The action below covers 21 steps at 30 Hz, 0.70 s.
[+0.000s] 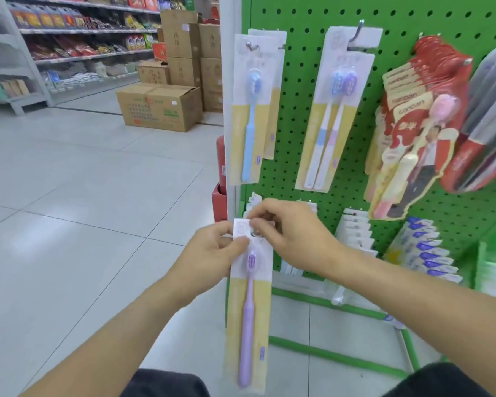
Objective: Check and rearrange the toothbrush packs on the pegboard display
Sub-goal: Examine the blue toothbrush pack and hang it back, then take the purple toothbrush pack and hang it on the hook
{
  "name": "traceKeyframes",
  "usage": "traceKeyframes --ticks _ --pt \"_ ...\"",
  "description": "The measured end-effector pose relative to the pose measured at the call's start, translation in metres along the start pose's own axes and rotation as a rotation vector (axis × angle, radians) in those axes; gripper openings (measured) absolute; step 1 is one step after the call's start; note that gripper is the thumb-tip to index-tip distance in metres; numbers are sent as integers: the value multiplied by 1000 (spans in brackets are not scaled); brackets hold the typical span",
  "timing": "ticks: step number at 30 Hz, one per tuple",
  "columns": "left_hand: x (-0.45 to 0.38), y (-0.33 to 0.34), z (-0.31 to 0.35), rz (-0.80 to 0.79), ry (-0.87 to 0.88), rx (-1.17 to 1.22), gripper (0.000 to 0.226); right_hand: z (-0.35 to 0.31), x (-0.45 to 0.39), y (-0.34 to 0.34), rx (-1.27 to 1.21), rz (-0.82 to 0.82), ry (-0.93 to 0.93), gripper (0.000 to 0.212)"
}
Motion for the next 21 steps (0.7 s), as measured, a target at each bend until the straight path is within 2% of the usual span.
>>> traceKeyframes --ticks 2,4,8,12,16,19,21 --pt "-5 21 -14 -81 -13 -64 13 32 22 4 -122 40 163 8" --pt "-9 33 -25 -96 -36 -87 11 55 38 6 -202 66 298 10" --pt "-14 67 -44 -150 -96 -82 20 99 75 14 -395 36 520 22" --pt "-21 89 -54 -217 -163 -51 22 116 89 14 -448 16 533 26" --pt "-29 98 -55 -199 -173 -14 22 122 91 4 -529 -15 542 15" --pt "-36 104 -57 -180 -188 7 24 125 96 -5 -611 -58 570 20" --pt "-38 110 -56 -228 -200 22 25 126 96 -13 -599 -40 552 22"
Point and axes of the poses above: each hand's wrist, its own x-axis away from the middle knuckle, its own y-axis out of the palm, z = x × y, the point moved 3 cm from there along -x, towards the middle knuckle, and after that the axes turned 13 degrees about -x, right-handed, at the moved point
